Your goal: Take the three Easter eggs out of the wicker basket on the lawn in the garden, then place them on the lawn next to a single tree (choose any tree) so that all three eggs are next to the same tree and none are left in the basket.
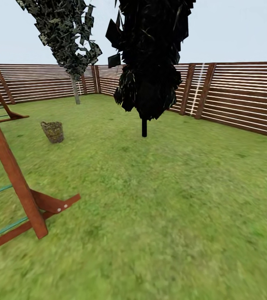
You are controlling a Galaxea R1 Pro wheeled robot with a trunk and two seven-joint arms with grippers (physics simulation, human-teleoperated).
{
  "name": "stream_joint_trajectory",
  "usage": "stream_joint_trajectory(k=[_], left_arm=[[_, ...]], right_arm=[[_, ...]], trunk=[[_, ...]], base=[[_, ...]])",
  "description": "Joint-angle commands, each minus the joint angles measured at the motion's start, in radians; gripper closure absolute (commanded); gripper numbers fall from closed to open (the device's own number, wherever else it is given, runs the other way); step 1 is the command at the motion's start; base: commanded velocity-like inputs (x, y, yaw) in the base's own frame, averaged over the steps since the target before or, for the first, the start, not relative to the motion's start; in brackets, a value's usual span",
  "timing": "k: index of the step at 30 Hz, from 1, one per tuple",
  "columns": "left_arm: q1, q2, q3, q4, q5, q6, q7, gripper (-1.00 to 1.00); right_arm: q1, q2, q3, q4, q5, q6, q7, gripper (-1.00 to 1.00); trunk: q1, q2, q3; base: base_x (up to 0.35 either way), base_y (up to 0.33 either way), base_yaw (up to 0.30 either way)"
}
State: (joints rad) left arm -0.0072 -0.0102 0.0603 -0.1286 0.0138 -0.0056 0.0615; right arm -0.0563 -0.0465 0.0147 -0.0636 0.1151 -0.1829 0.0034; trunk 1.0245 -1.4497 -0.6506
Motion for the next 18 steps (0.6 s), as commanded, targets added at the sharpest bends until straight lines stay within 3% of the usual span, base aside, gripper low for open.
stream_joint_trajectory(k=[1,18], left_arm=[[0.0,-0.001,0.006,0.0,0.002,-0.001,0.001,-1.0],[0.0,-0.001,0.006,0.0,0.002,-0.001,0.001,-1.0]], right_arm=[[-0.001,-0.002,0.001,0.001,0.006,-0.003,0.001,-1.0],[0.0,-0.001,0.0,0.001,0.006,-0.003,0.001,-1.0]], trunk=[[0.001,0.0,-0.001],[0.001,0.0,-0.001]], base=[[0.328,0.0,0.0],[0.328,0.0,0.0]])
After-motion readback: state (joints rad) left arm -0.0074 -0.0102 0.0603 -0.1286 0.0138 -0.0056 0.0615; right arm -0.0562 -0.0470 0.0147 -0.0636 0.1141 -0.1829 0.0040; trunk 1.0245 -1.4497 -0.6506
